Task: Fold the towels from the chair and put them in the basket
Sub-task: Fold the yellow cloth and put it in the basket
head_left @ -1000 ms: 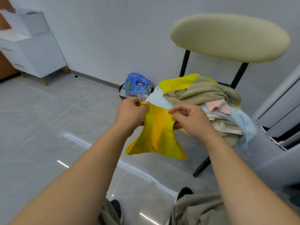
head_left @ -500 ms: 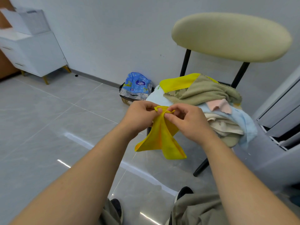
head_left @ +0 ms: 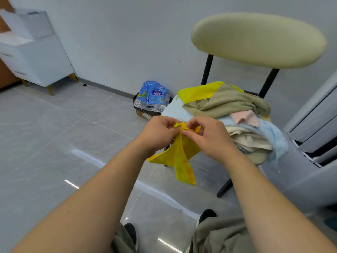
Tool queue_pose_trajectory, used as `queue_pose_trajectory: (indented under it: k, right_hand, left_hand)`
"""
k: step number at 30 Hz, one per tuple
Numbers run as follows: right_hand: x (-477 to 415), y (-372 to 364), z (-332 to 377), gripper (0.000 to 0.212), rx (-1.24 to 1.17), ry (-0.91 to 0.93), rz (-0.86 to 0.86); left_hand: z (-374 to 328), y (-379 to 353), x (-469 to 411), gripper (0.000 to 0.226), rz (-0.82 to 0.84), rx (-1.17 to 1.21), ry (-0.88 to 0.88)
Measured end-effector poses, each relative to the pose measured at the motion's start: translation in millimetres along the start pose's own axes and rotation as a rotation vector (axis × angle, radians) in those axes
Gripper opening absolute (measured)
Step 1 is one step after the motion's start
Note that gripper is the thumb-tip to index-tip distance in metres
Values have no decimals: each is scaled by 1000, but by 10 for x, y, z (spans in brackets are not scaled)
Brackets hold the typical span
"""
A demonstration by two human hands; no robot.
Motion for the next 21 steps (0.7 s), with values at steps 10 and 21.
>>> queue_pose_trajectory:
  k: [10,21]
  right_hand:
    - [3,-6,-50,28,-96,-71,-15]
    - [-13,-10,-47,19,-29,-9,-34]
  left_hand:
    - [0,13,-7,19,0,34,21]
    - [2,47,-27,5,-30,2,20]
Point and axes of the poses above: each hand's wrist, its own x-axis away from the middle knuckle, its own y-axis out of the back of the hand, z = x × y, the point moved 7 cm from there along -x, towards the middle knuckle, and after that the axes turned 8 degrees about -z, right-handed, at the moved point
